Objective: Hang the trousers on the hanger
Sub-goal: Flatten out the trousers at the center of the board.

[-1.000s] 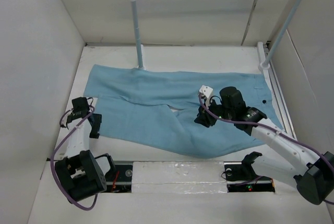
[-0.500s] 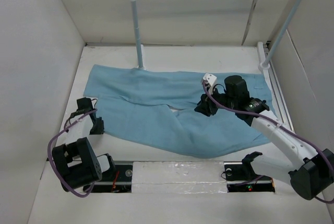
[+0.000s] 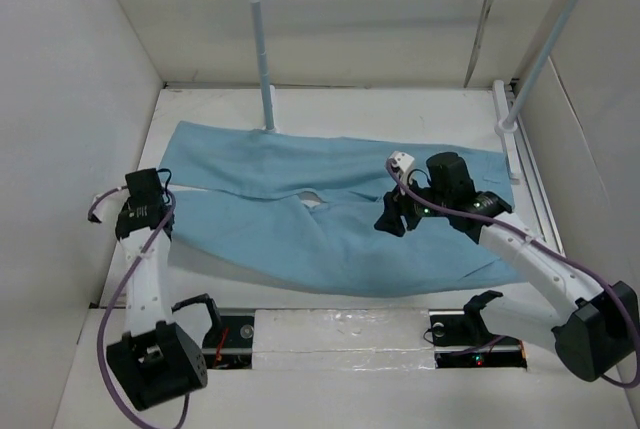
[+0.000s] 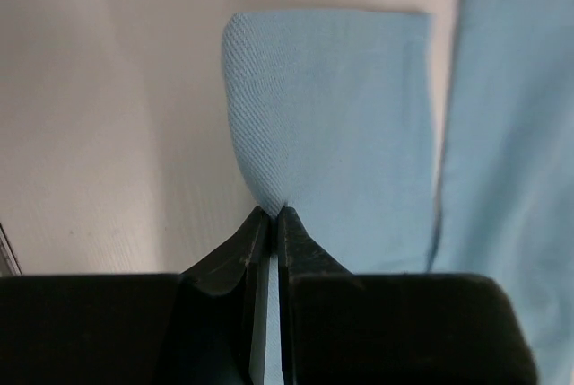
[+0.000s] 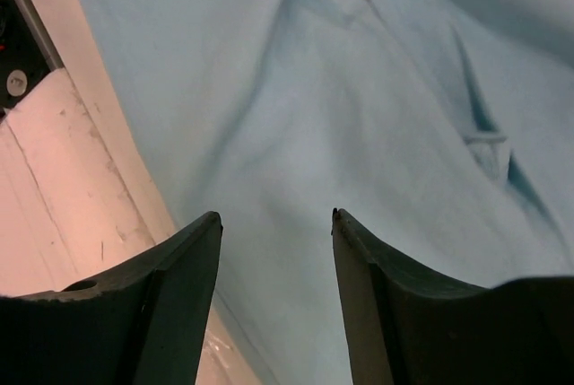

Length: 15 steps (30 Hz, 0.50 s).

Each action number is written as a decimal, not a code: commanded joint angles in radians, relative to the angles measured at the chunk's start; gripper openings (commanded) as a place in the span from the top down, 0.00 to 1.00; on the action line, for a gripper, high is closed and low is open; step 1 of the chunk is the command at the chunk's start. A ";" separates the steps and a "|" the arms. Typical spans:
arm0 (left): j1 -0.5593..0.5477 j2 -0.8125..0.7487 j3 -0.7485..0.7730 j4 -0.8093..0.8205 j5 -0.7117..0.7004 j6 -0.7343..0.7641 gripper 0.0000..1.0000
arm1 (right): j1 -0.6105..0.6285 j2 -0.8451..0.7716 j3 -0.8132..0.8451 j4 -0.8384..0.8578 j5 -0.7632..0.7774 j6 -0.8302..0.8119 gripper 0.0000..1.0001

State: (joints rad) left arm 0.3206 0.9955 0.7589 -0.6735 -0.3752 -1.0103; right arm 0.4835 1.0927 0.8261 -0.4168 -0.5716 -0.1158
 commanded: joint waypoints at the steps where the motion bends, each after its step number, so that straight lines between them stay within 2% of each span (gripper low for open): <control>1: 0.003 -0.107 0.068 -0.072 -0.125 0.102 1.00 | -0.006 -0.020 -0.022 -0.030 0.007 0.045 0.41; 3: 0.003 -0.144 0.097 -0.095 -0.142 0.087 1.00 | -0.016 -0.020 -0.028 -0.045 0.010 0.068 0.41; 6: -0.035 -0.199 0.129 -0.087 -0.084 0.118 1.00 | -0.052 -0.050 -0.053 -0.066 0.039 0.102 0.41; 10: -0.106 -0.309 0.074 -0.006 0.085 0.145 1.00 | -0.173 -0.125 -0.103 -0.114 0.149 0.168 0.41; 12: -0.176 -0.342 0.033 0.055 0.126 0.168 1.00 | -0.235 -0.175 -0.126 -0.119 0.214 0.217 0.45; 13: -0.205 -0.359 0.023 0.064 0.156 0.182 1.00 | -0.296 -0.188 -0.154 -0.114 0.295 0.235 0.47; 15: -0.265 -0.368 0.019 0.092 0.188 0.223 1.00 | -0.376 -0.201 -0.176 -0.090 0.328 0.287 0.54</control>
State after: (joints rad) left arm 0.1173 0.6456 0.7933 -0.6674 -0.2794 -0.8589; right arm 0.1890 0.9180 0.6743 -0.5167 -0.3763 0.0769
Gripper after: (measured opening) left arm 0.010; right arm 0.477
